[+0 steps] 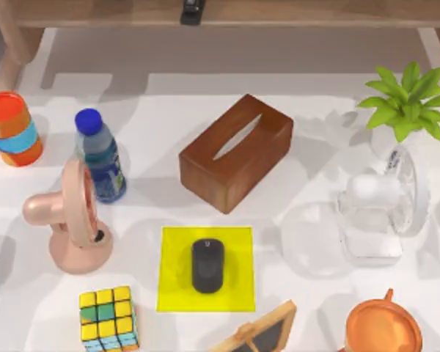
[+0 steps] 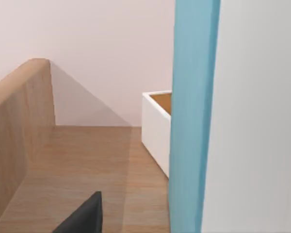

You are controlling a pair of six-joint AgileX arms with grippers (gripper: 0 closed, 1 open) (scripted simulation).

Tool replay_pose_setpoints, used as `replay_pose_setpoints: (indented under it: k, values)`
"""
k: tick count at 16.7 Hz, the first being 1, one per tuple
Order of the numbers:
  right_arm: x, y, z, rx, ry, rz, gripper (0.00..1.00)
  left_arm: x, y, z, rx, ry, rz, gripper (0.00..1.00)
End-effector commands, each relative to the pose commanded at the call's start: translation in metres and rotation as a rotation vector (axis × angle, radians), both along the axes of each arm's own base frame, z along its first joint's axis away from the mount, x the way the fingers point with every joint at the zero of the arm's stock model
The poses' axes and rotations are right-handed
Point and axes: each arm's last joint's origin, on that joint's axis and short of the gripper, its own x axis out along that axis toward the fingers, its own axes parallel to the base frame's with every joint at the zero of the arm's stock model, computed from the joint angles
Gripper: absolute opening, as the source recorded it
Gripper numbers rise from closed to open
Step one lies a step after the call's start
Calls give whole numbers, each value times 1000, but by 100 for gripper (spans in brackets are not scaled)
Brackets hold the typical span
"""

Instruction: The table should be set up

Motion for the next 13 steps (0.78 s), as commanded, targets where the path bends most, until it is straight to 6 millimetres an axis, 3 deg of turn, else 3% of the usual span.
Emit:
replay_pose_setpoints:
  k: [5,9,13]
  values:
    - [0,0,0,0,0,0,100,17,-2,1,0,-2,-2,100]
    - [0,0,0,0,0,0,100,19,-2,1,0,-1,-2,100]
    - [0,0,0,0,0,0,100,19,-2,1,0,-1,-2,70]
